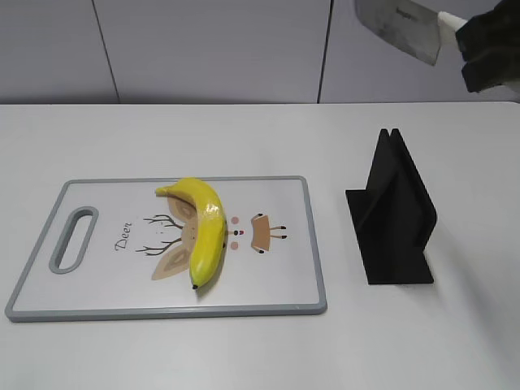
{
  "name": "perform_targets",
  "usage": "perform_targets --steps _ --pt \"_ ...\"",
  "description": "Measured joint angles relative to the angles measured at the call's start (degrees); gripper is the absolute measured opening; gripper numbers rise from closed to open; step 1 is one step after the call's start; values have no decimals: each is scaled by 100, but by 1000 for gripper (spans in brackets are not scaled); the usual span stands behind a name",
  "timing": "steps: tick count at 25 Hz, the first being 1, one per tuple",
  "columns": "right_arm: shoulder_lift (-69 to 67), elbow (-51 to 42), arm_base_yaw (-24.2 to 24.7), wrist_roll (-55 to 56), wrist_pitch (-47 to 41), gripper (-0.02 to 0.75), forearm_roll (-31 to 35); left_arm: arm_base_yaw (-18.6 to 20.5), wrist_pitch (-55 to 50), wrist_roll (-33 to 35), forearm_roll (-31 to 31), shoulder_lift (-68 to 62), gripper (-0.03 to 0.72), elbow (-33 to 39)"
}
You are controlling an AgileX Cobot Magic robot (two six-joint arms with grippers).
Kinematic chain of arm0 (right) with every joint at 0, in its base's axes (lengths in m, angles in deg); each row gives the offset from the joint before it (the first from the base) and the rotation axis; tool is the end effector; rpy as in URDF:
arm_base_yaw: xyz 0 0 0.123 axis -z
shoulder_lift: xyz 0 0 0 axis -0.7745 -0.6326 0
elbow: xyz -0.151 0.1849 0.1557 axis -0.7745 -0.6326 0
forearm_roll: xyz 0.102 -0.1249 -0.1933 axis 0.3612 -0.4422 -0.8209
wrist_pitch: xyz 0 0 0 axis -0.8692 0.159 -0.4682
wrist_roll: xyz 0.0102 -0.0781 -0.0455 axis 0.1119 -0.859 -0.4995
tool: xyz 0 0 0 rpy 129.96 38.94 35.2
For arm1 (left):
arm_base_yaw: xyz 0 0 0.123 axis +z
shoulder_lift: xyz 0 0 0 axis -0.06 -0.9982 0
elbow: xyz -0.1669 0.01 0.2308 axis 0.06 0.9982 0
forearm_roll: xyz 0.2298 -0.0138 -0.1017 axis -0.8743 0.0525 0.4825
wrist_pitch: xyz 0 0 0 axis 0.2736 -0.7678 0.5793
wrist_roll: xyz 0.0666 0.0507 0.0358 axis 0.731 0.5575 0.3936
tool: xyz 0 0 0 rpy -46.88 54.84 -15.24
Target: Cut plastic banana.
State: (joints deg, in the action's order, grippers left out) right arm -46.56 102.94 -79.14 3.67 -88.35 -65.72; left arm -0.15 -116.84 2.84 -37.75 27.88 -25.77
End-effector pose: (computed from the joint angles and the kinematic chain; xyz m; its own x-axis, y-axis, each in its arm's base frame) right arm 0.2295 0.1084 0.3590 -0.7495 -0.2446 -0.6152 -0.2860 0.9577 -0.0324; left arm 0.0434 -0.0073 0.3329 -0.4167 0.2413 -0.8764 0.2015 0.9647 0.1698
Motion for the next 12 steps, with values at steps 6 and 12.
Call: perform_targets --steps 6,12 --pt "-640 686 0 -1445 -6 163 -7 0 658 862 741 -1405 551 -614" --pt "-1138 1180 0 -3348 13 163 418 -19 739 2815 1796 -2801 551 -1388"
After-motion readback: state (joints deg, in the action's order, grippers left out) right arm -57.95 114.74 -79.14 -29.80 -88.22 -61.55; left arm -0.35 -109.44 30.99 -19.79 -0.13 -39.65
